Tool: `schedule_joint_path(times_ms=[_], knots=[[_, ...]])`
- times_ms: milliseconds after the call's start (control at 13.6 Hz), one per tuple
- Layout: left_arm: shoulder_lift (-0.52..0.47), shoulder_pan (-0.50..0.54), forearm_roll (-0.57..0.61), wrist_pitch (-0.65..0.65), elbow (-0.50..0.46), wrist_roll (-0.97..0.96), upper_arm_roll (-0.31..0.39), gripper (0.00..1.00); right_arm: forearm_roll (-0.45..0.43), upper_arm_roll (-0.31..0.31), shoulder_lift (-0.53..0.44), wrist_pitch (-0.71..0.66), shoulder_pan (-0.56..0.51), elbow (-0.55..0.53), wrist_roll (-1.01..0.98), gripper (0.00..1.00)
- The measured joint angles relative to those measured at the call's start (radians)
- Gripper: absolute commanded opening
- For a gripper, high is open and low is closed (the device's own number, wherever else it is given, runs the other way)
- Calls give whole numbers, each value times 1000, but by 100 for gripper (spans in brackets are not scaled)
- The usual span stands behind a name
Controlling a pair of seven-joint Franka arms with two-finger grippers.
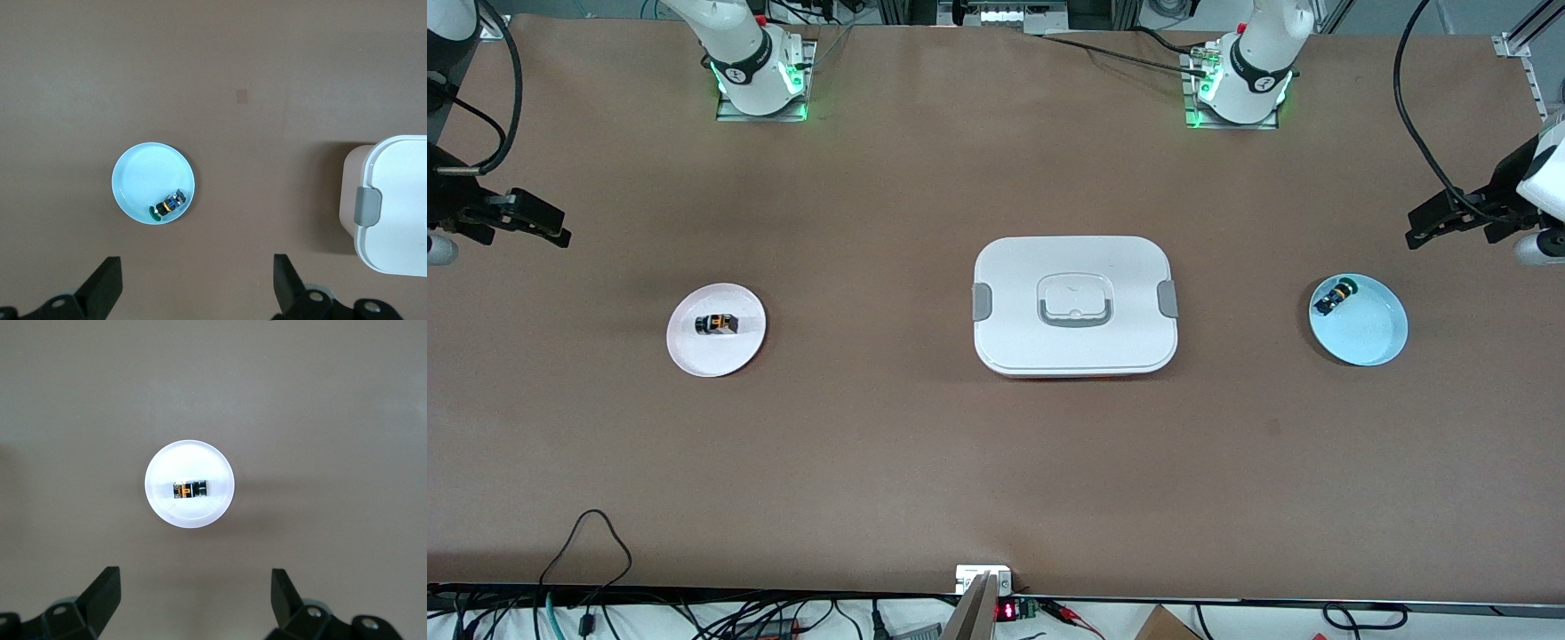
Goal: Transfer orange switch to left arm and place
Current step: 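Move the right gripper over the orange switch on the white plate, then lower the right gripper and grasp the orange switch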
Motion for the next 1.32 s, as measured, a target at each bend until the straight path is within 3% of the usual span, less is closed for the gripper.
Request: schedule_joint_path(times_ms=[662,882,1324], knots=[[0,3,0,1,0,0,1,100,0,4,39,-12,9,-2,-2,100],[0,8,0,1,0,0,1,100,0,7,121,23,43,-8,-1,100],[0,9,0,1,0,0,1,100,0,9,329,236,93,-71,0,100]])
